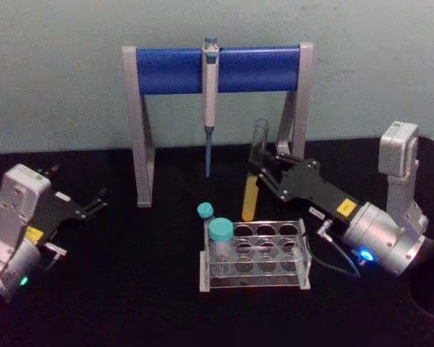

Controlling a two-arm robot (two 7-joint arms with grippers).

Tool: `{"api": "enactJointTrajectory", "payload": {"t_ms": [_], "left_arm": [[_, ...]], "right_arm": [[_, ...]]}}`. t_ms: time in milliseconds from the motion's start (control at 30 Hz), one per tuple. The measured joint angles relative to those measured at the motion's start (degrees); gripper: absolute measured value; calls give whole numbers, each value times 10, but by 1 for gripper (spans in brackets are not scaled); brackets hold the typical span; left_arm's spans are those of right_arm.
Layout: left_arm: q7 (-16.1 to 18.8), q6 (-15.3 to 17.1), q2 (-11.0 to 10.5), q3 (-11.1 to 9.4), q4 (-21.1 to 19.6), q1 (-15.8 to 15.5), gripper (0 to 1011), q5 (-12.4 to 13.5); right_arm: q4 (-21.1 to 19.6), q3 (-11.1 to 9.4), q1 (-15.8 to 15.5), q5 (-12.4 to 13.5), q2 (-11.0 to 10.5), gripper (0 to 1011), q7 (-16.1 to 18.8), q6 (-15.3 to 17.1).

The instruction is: Pick up the test tube from the test tube rack, shake it, then place it back into the test tube rack.

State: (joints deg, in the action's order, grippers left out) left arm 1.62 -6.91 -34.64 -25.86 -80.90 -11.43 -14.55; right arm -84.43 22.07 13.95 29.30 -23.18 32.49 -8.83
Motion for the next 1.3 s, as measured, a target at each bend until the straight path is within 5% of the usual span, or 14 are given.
{"api": "enactJointTrajectory", "payload": {"t_ms": [267,1300], "left_arm": [[0,0,0,0,0,0,1010,0],[0,0,0,0,0,0,1009,0]], "right_arm": [[20,-3,18,-6,3,226,-7,-5],[0,-28,-5,-11,-7,226,-26,-2]]}}
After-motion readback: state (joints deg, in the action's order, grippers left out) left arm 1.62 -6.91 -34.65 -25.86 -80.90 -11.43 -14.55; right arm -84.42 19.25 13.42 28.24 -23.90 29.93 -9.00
